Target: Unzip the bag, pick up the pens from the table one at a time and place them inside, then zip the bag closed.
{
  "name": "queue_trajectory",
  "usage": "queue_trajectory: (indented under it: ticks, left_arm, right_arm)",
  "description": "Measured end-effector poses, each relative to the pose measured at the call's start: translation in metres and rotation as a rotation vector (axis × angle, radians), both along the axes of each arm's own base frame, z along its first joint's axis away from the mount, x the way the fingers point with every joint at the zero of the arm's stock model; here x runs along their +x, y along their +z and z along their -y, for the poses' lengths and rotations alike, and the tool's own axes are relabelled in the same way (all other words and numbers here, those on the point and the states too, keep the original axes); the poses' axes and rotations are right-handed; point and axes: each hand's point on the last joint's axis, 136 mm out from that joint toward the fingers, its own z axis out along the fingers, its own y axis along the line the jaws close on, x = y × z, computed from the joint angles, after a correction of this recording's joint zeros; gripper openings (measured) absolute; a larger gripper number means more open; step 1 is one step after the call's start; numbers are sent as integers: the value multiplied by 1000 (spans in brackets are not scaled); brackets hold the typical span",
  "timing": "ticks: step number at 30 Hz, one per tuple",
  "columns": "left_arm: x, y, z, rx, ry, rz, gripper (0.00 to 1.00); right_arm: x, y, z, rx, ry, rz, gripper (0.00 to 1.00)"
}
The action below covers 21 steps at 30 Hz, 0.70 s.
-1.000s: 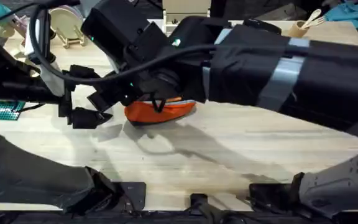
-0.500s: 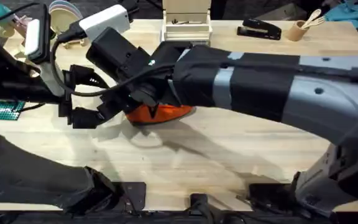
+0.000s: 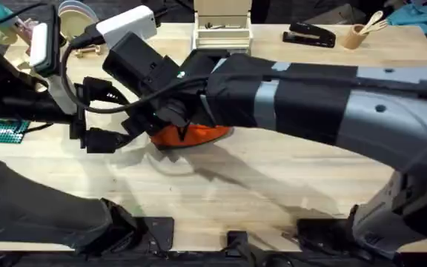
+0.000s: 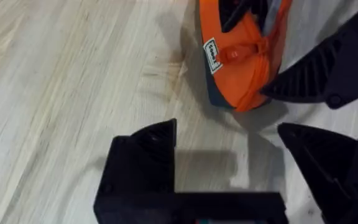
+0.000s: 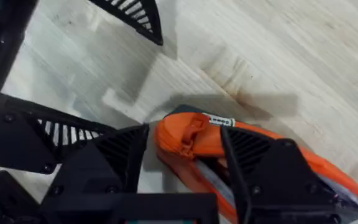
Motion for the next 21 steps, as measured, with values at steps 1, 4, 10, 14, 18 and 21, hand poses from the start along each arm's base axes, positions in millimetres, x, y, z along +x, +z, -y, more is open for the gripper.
queue_trajectory:
  ticks: [1, 4, 10, 14, 18, 21]
  left_arm:
    - [0, 0, 0, 0, 0, 0, 993]
    - [0, 0, 0, 0, 0, 0, 992]
    - [1, 0, 0, 2, 0, 3, 993]
    - [1, 0, 0, 2, 0, 3, 993]
    - [1, 0, 0, 2, 0, 3, 993]
    - [1, 0, 0, 2, 0, 3, 993]
  right_arm:
    - [0, 0, 0, 0, 0, 0, 692]
    - [0, 0, 0, -1, 0, -1, 684]
    - [-2, -7, 4, -14, -12, -11, 545]
    - [-1, -7, 5, -13, -16, -11, 414]
    - [-1, -8, 5, -13, -19, -12, 271]
    - [-1, -7, 4, -12, -19, -12, 159]
